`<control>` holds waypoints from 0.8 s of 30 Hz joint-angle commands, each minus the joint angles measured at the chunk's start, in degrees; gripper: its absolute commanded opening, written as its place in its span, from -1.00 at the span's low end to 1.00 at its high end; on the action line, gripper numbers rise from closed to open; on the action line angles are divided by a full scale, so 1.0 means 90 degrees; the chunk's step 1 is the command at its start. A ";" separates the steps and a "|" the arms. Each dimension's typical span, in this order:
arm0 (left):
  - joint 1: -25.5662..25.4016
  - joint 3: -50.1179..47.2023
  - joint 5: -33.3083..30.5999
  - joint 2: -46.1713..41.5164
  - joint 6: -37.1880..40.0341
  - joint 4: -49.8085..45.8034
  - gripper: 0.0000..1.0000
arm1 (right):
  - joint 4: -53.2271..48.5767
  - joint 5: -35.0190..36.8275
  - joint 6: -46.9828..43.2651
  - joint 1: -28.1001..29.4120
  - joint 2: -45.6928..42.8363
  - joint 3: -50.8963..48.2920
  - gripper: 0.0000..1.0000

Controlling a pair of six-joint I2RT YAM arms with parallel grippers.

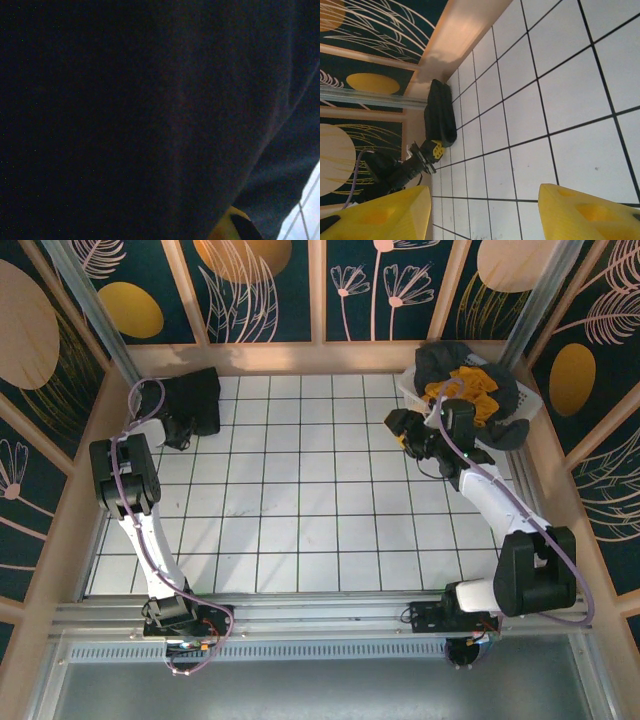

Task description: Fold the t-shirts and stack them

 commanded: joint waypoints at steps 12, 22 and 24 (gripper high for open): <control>-0.0168 -0.0431 -0.0521 -0.2032 0.0117 -0.0459 0.97 | -0.0109 -0.0286 -0.0556 -0.0201 -0.0115 0.0767 0.98; -0.1174 -0.1897 -0.2769 -0.5301 0.0133 -0.0517 0.97 | -0.1681 0.2341 -0.1414 -0.0441 -0.0759 0.1461 0.97; -0.1389 -0.2416 -0.3817 -0.6107 0.0193 -0.0729 0.98 | -0.2310 0.3419 -0.1743 -0.0427 -0.0852 0.1551 0.98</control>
